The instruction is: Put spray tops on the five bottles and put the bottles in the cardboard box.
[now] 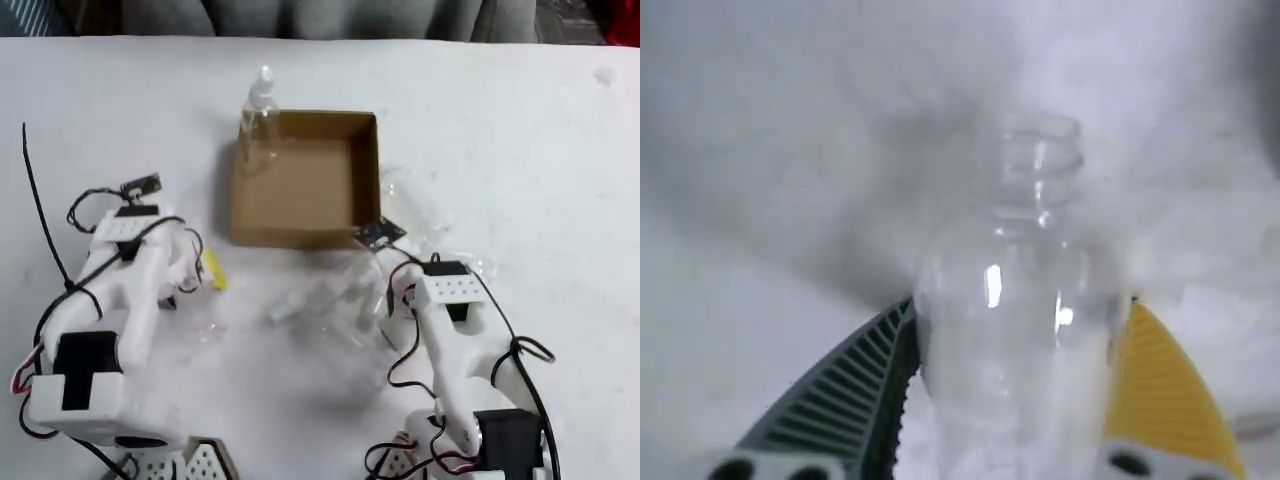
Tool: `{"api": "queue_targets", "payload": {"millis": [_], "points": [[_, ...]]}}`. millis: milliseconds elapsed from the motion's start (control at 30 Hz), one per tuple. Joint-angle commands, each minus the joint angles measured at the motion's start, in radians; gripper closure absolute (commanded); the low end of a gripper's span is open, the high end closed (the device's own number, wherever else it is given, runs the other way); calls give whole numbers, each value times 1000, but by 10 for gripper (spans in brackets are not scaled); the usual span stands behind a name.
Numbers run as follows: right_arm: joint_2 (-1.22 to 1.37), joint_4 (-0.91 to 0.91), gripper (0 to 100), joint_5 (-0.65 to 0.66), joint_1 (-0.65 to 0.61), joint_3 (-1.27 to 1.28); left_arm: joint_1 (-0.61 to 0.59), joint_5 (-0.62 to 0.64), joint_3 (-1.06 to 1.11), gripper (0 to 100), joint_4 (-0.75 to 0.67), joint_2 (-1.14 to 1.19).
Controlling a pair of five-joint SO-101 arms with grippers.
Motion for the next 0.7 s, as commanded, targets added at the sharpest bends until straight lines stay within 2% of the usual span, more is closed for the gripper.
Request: {"api": "queue_targets", "payload": {"millis": [0, 167, 467, 667], "points": [[-15, -19, 981, 11, 13, 2, 10, -11, 38, 720, -92, -1], [-15, -19, 981, 11, 13, 2, 8, -5, 17, 720, -91, -4], [-15, -19, 981, 11, 13, 2, 8, 176, -124, 720, 71, -2], [-15, -19, 981, 11, 13, 2, 12, 201, -124, 722, 57, 13]]}}
